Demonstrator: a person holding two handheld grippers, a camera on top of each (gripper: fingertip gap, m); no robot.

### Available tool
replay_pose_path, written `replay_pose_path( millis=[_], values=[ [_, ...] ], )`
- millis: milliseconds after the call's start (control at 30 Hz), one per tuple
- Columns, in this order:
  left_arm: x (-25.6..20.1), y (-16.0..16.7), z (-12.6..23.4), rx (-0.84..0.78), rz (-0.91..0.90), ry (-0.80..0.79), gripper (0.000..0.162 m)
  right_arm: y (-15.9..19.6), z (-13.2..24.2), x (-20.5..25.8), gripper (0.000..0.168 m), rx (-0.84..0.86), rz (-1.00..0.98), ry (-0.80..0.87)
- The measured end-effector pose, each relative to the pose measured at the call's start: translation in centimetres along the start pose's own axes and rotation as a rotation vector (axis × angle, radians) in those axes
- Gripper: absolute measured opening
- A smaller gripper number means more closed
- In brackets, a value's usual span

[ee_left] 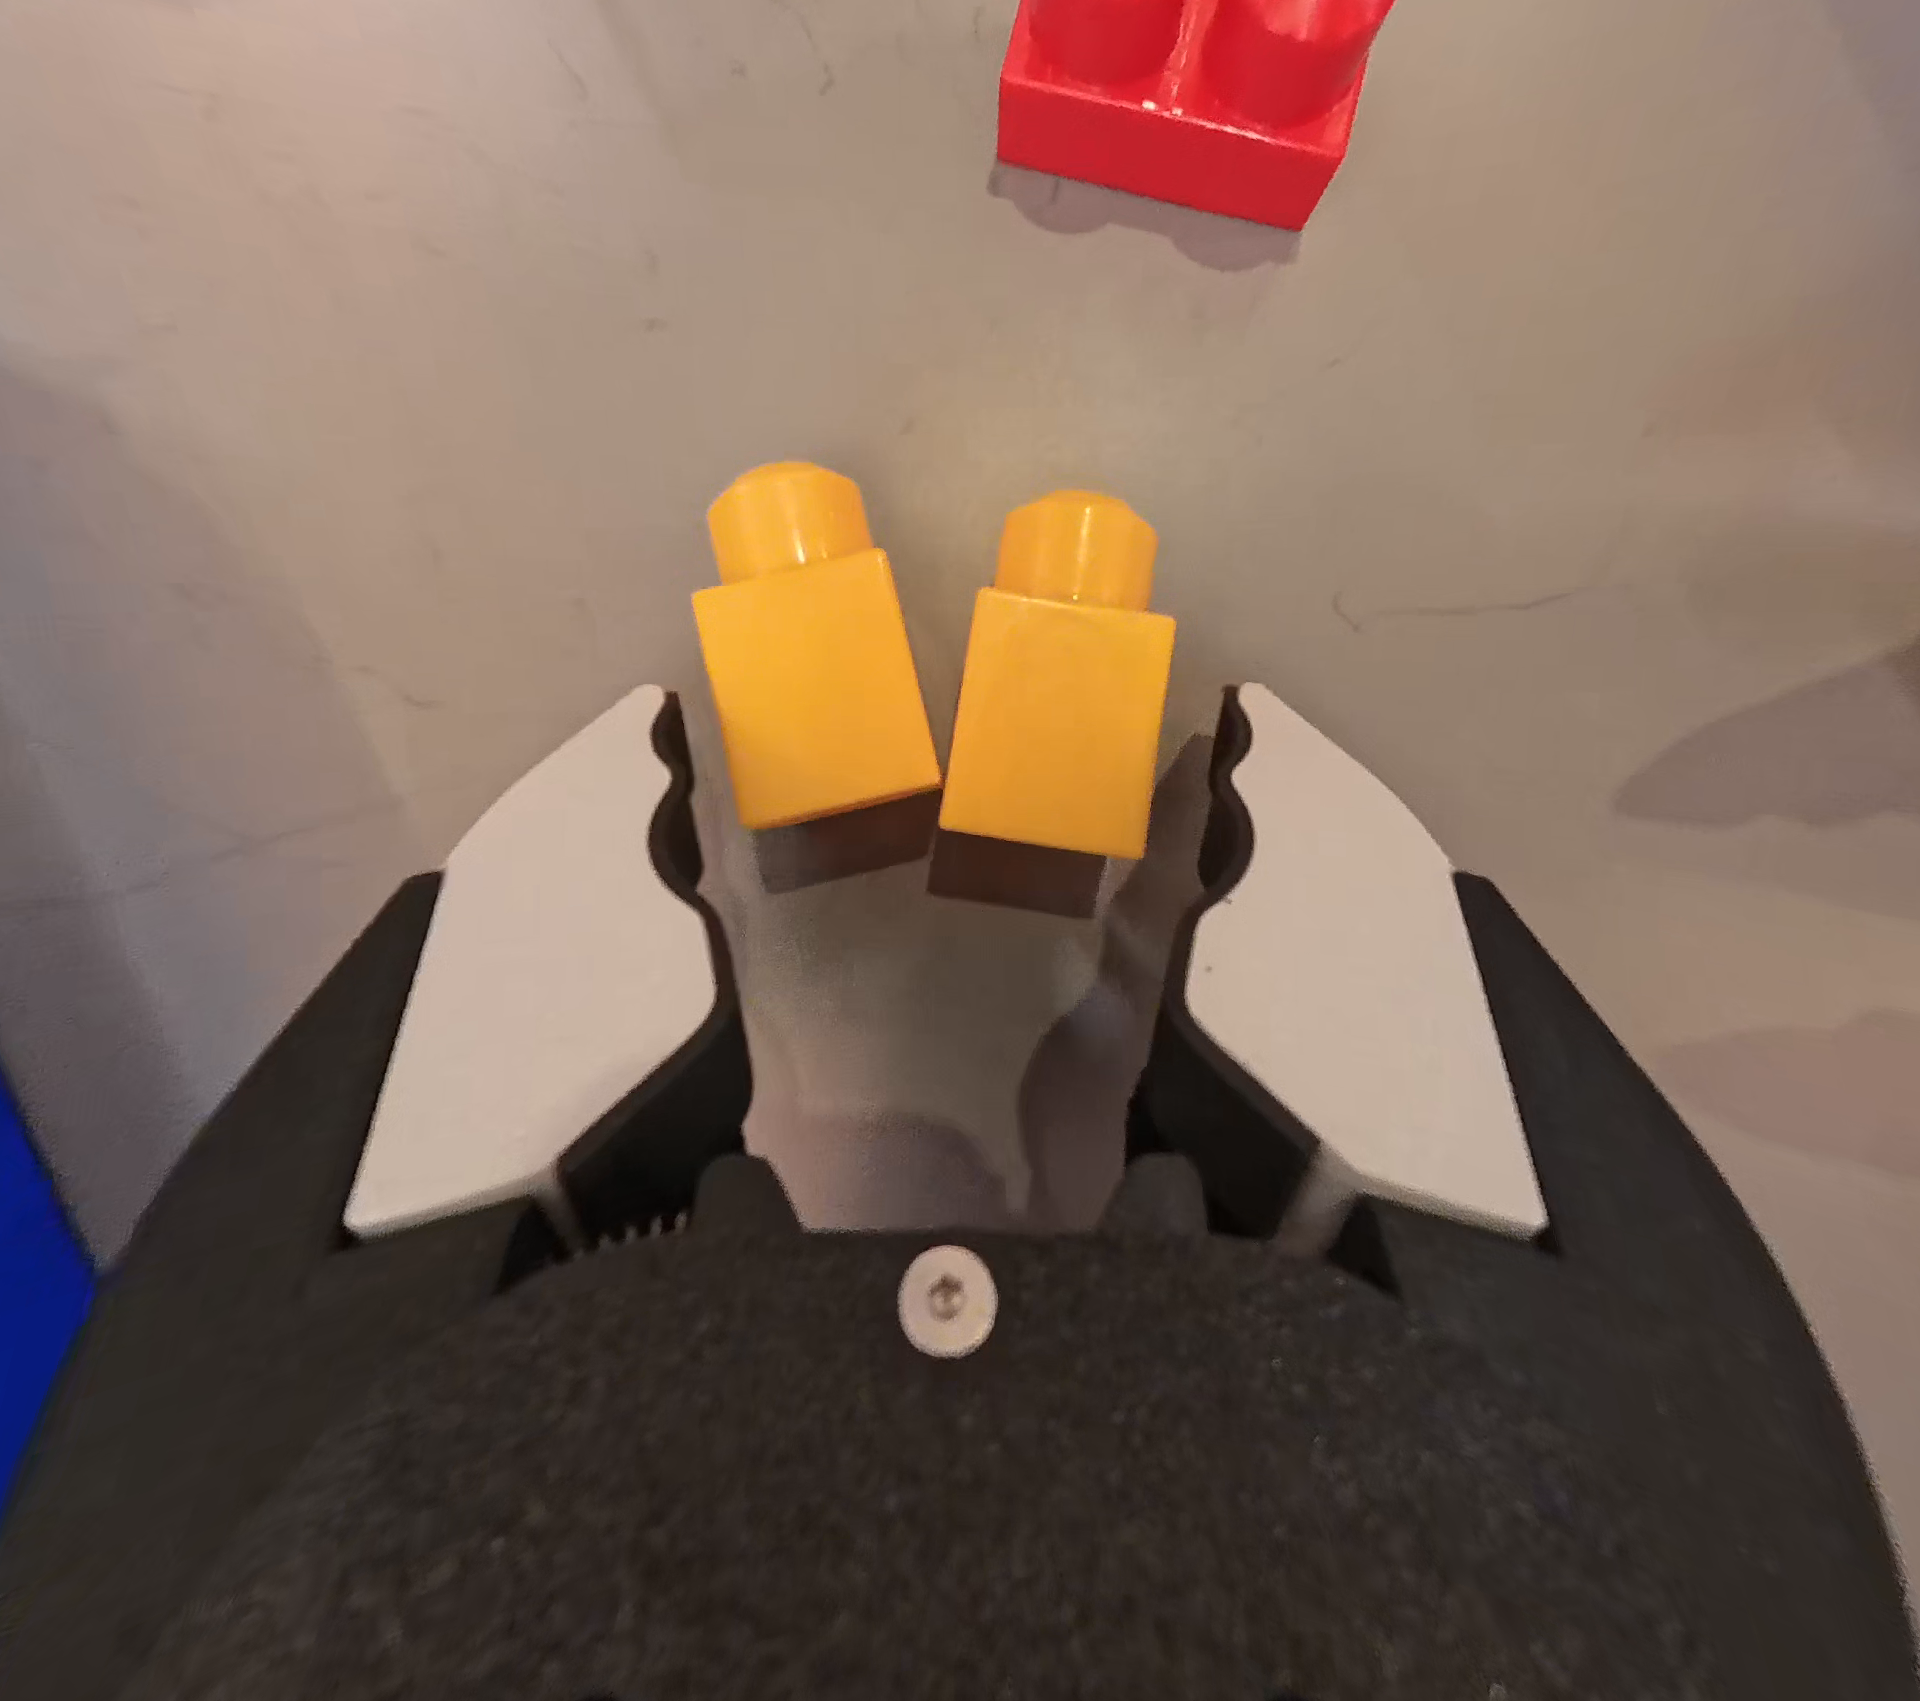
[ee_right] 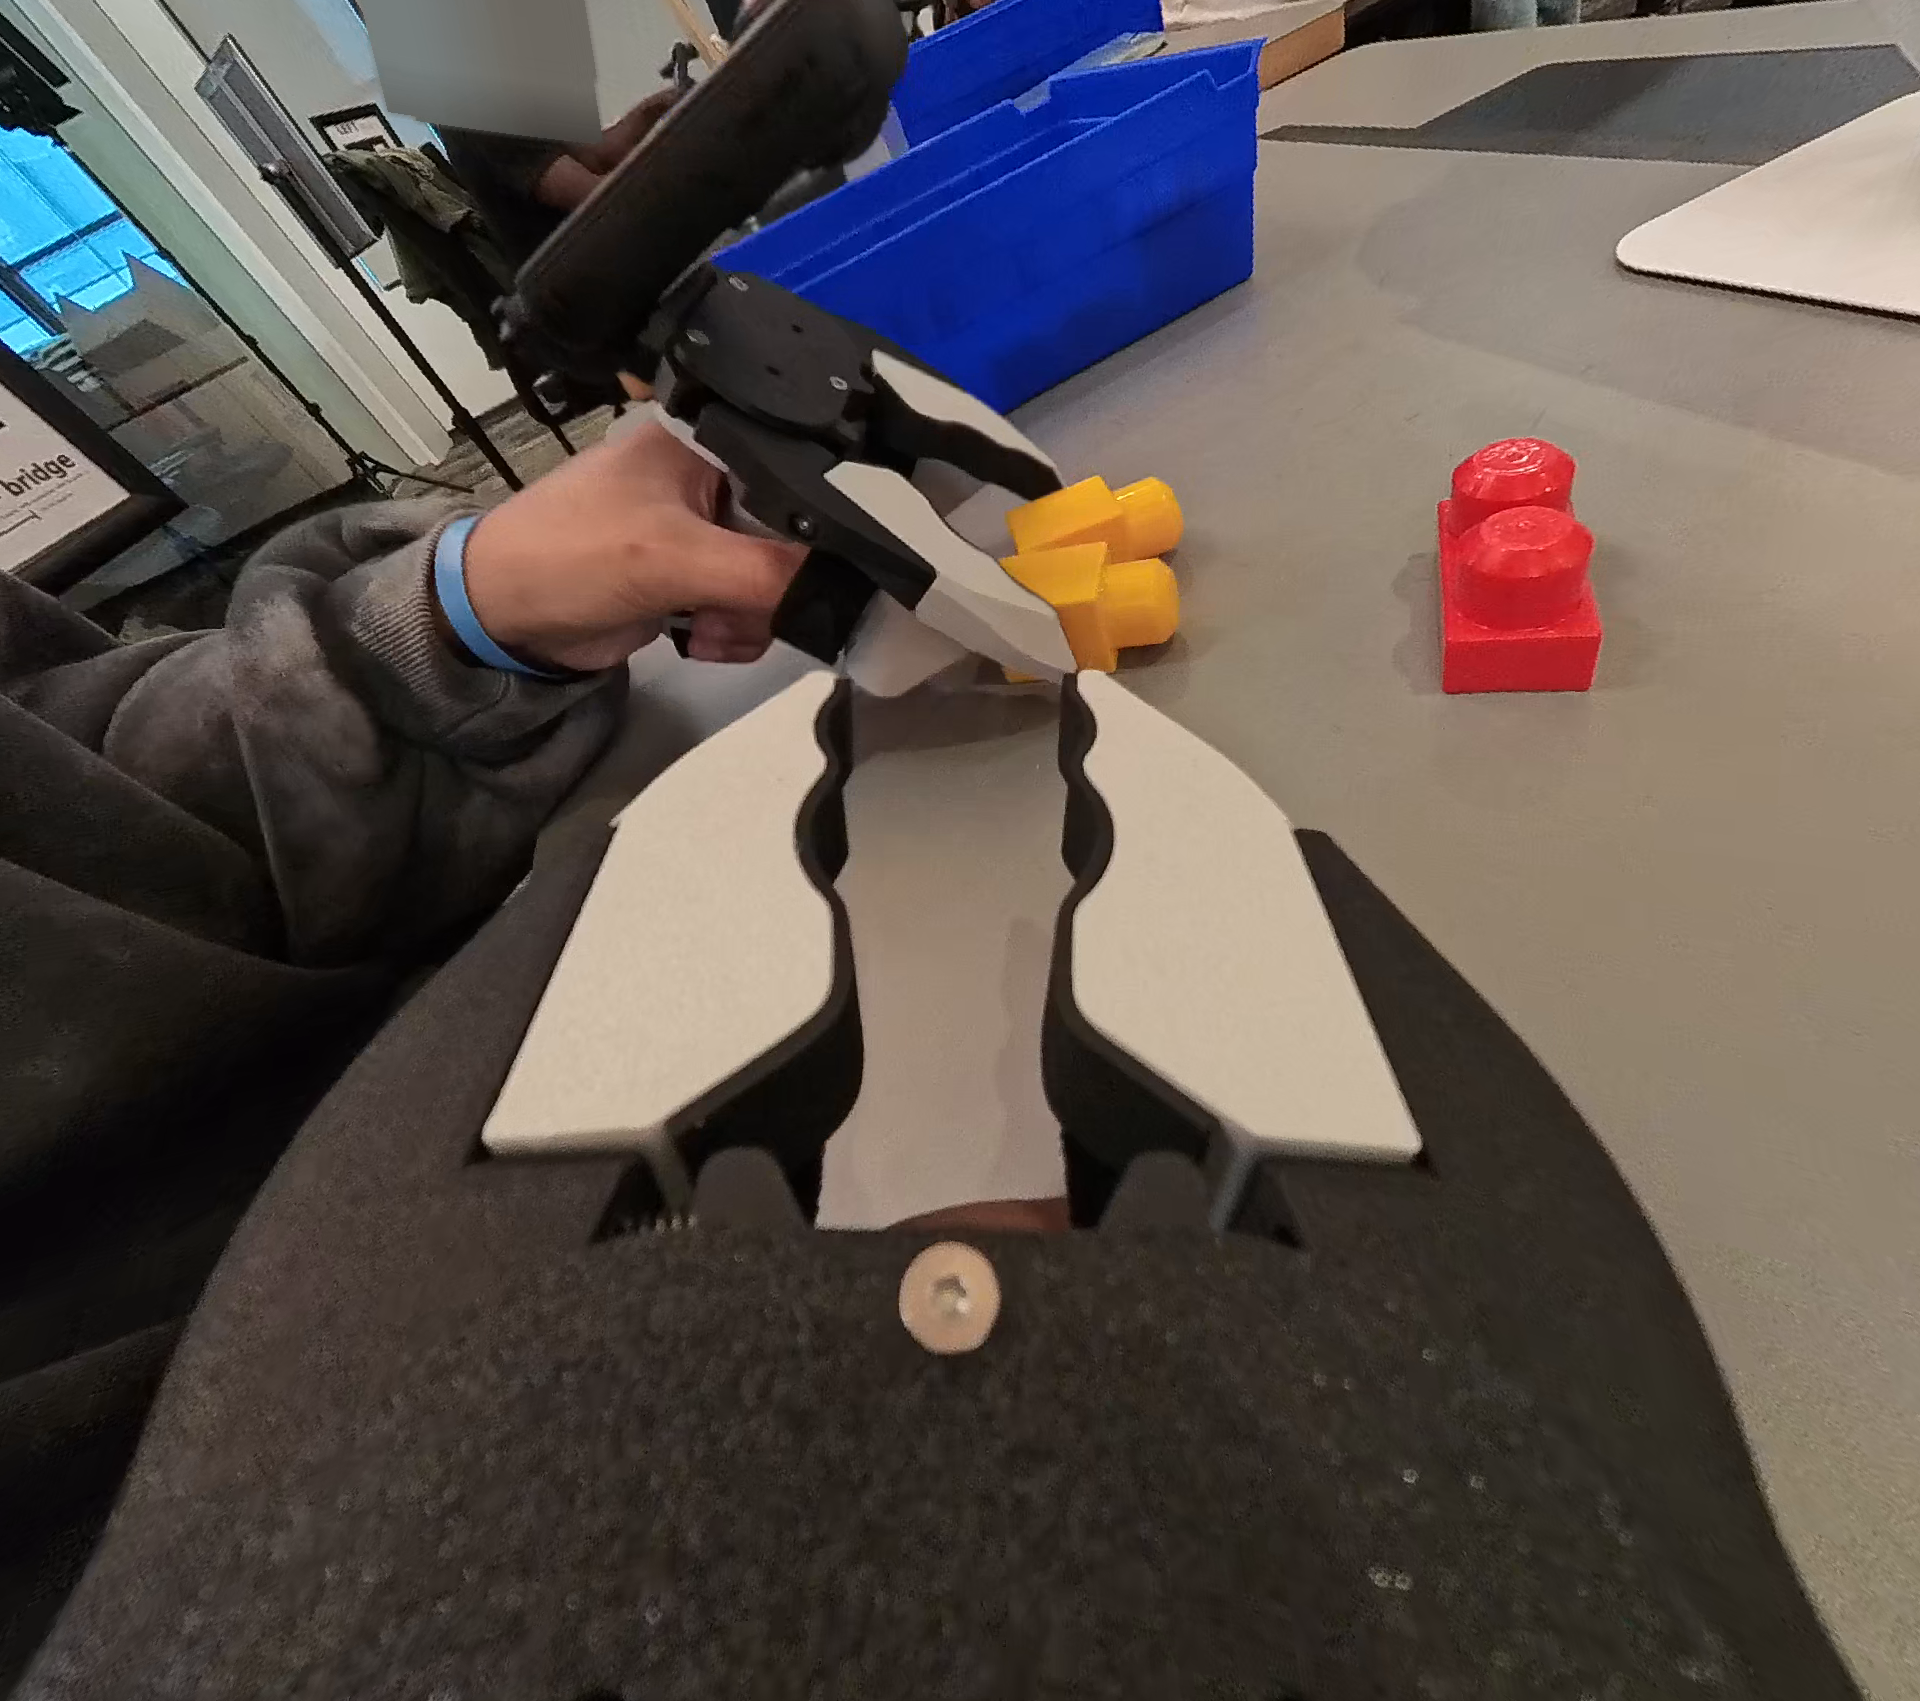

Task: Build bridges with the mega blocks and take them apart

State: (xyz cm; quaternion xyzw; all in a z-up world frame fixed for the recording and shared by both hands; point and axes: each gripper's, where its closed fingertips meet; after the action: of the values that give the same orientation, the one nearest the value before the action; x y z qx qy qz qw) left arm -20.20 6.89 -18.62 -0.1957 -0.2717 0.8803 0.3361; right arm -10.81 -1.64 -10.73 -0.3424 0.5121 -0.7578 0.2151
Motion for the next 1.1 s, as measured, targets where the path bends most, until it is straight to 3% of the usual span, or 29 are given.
replay_pose_path(
  millis=[200, 267, 333, 767, 867, 1100],
  values=[
    [0.4, 0.9, -1.1, 0.163, 0.011, 0.036, 0.093, 0.2, -0.1, 0.2, 0.038, 0.010, 0.004, -0.009],
    [0.7, 0.6, -0.9, 0.190, 0.023, 0.035, 0.078, 0.2, -0.1, 0.3, 0.038, 0.012, 0.007, -0.011],
    [0.6, 0.6, -0.9, 0.218, 0.023, 0.053, 0.077, 0.2, 0.0, 0.3, 0.038, 0.012, 0.007, -0.010],
    [0.2, 1.2, -0.6, 0.242, -0.025, 0.058, 0.078, 0.2, 0.0, 0.2, 0.038, 0.009, 0.004, -0.014],
    [0.4, 1.8, -0.1, 0.257, -0.029, 0.032, 0.093, 0.2, 0.0, 0.2, 0.038, 0.011, 0.003, -0.013],
    [0.8, 2.6, 1.4, 0.239, -0.019, -0.007, 0.085, 0.2, 0.0, 0.3, 0.038, 0.012, 0.006, -0.017]
  ],
)
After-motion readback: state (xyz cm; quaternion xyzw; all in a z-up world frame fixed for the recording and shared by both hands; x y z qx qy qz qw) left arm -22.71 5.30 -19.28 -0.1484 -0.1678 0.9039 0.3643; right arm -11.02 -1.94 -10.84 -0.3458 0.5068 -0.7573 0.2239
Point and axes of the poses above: each gripper's, where its closed fingertips meet, z back along the fingers, y out of its underside, x = y × z across the jaws, and after that the axes turned 13 degrees about y, right-handed
